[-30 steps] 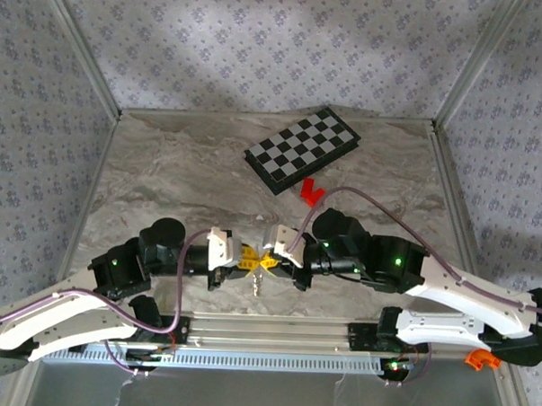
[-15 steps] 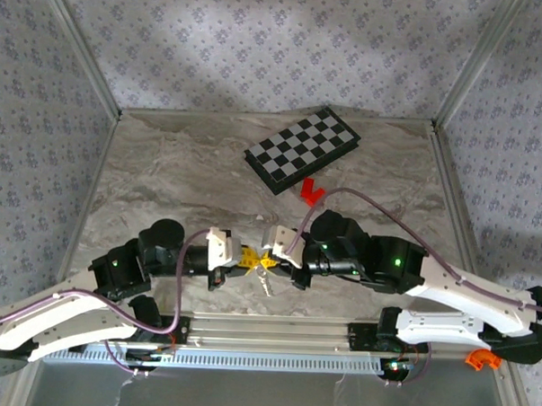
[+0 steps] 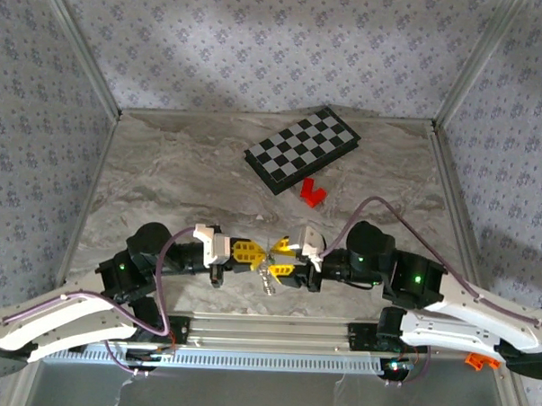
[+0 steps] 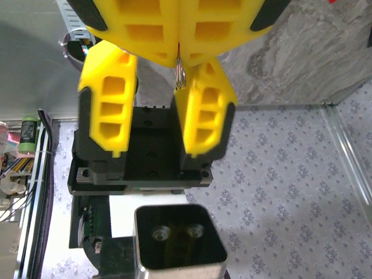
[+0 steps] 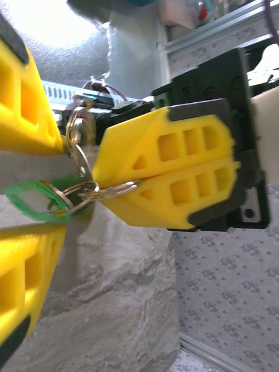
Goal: Put the keys on the keyring
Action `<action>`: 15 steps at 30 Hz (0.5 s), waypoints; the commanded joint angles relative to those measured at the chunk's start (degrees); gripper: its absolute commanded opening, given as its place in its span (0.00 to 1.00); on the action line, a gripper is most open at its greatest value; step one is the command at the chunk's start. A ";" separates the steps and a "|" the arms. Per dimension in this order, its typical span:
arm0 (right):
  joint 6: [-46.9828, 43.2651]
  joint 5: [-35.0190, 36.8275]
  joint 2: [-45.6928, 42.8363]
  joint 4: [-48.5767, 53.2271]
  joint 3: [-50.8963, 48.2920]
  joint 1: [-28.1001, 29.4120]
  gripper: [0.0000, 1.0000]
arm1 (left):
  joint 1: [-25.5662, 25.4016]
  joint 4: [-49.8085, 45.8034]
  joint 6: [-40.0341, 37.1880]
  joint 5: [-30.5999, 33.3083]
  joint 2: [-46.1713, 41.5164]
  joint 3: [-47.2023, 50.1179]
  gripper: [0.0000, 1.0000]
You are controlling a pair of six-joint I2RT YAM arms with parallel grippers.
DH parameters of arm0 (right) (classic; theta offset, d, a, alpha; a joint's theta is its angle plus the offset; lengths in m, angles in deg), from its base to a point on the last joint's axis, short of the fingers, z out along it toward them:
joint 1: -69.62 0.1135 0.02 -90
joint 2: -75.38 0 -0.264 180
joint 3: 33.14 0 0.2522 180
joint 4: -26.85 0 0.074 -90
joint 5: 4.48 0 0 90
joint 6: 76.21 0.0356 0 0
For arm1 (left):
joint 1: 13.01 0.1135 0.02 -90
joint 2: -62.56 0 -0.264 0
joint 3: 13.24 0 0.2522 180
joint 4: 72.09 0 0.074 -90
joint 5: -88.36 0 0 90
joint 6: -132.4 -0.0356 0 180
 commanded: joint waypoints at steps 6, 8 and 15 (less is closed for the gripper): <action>0.44 -0.16 -3.47 -3.19 -0.86 -0.56 0.42 | -0.20 6.43 2.17 -4.40 1.14 -0.41 0.00; 0.44 -0.41 -3.44 -3.41 -1.02 -0.65 0.38 | -0.22 6.23 2.24 -4.81 1.41 -0.66 0.00; 0.19 -0.90 -2.80 -3.44 -0.75 -0.91 0.27 | -0.20 6.24 2.25 -5.35 1.68 -1.06 0.00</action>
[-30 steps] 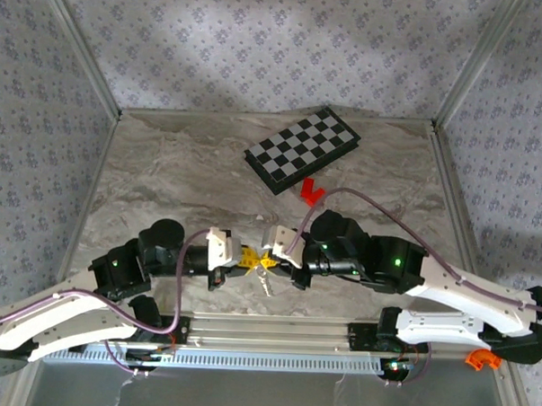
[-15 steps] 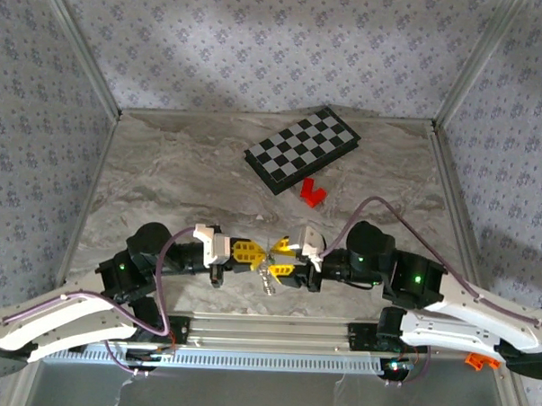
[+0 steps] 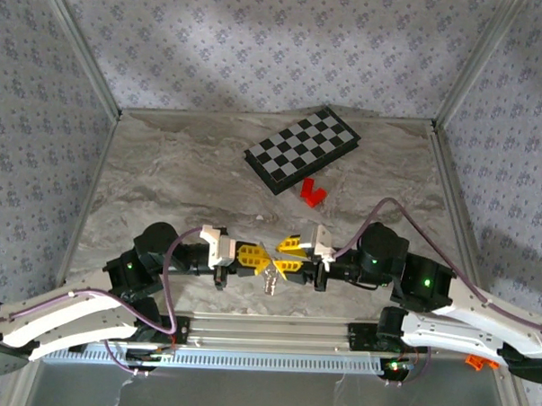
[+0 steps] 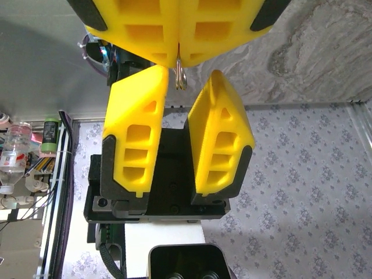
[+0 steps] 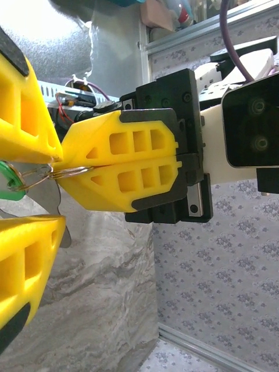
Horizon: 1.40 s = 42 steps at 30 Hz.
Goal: Put the keys on the keyring
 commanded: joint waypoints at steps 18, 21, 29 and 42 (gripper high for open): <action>-2.45 -0.50 3.54 6.47 5.33 -0.48 0.00 | -0.20 -11.36 -3.24 4.16 0.34 -7.16 0.09; -5.01 1.34 6.46 13.98 9.58 0.32 0.00 | -0.20 -19.07 -5.37 5.64 1.19 -10.43 0.14; -7.40 3.24 12.17 23.16 15.49 1.76 0.00 | -0.27 -29.75 -7.84 6.09 4.51 -14.93 0.08; -5.08 1.64 9.76 14.54 11.03 2.19 0.00 | -0.28 -11.79 -3.89 3.73 -3.92 -6.69 0.00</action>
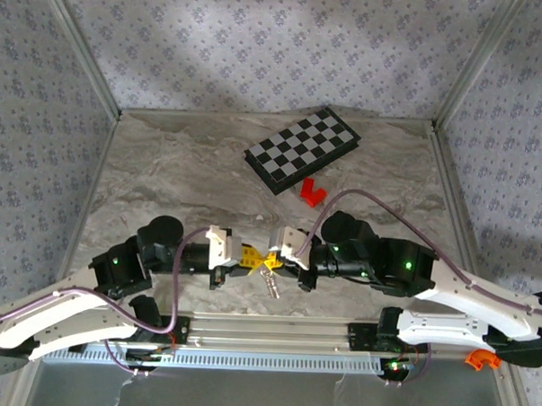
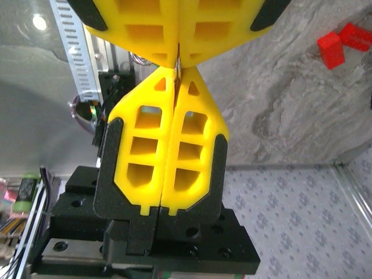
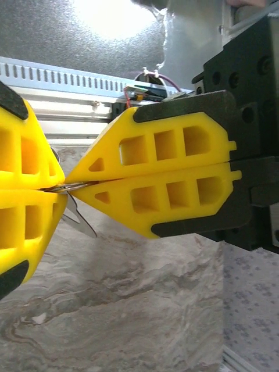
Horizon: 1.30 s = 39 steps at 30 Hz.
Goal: Put the keys on the keyring
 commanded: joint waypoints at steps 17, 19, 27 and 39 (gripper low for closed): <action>3.03 -4.03 -6.83 -10.88 -6.67 0.06 0.12 | -0.28 28.44 8.42 -6.76 -2.60 7.94 0.00; 3.16 -3.93 -7.21 -11.21 -7.11 -0.03 0.07 | -0.33 29.04 8.79 -6.88 -2.22 7.97 0.00; 3.20 -2.72 -9.06 -9.34 -7.11 -0.21 0.00 | -0.28 15.14 4.78 -3.54 -1.11 3.88 0.00; -0.39 -1.26 -2.00 6.88 1.89 0.40 0.00 | -0.28 -6.18 -1.90 -0.04 3.74 -4.12 0.14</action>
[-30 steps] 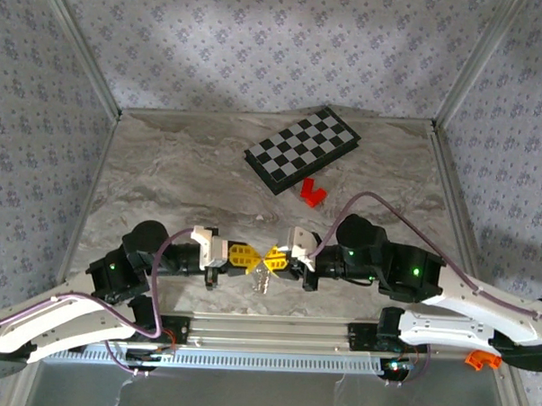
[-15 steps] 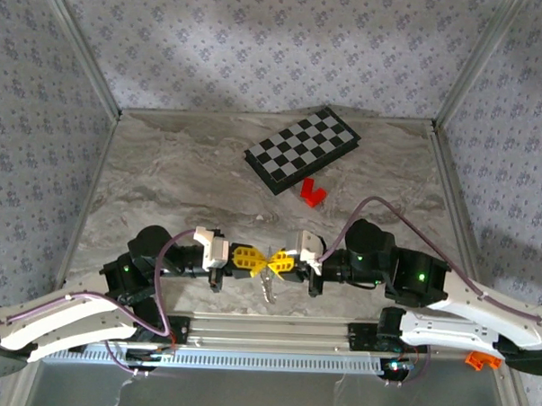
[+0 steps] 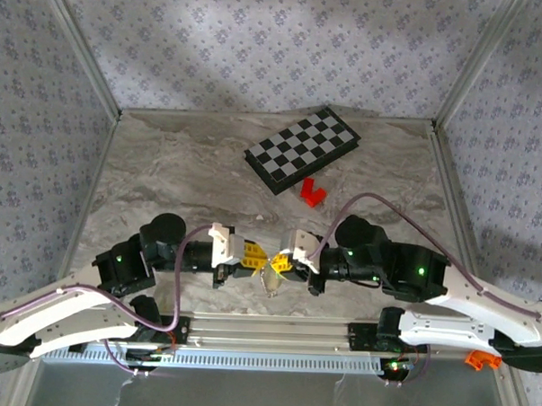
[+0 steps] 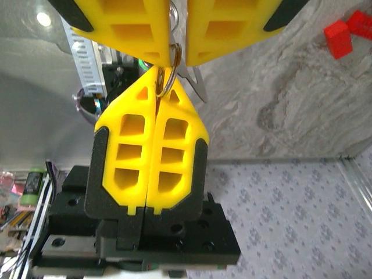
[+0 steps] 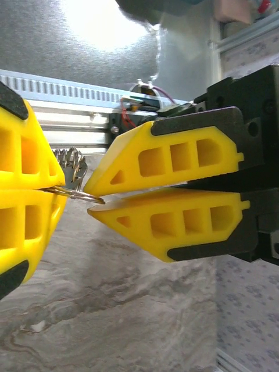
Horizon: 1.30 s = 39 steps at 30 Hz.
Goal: Put the keys on the keyring
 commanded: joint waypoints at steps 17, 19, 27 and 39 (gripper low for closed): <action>-3.12 0.21 5.73 6.44 4.93 1.16 0.00 | -0.12 -4.11 0.01 -4.01 1.61 -3.41 0.00; -3.03 0.55 5.27 5.39 4.99 1.18 0.00 | -0.13 -1.72 1.06 -3.72 0.44 -2.51 0.00; -1.16 -0.27 -0.09 -4.29 -0.37 1.42 0.06 | -0.13 10.33 5.89 -4.54 -5.44 2.61 0.00; -0.13 -3.46 -3.45 -9.68 -3.97 2.31 0.13 | -0.13 25.34 10.33 -7.53 -5.92 8.91 0.00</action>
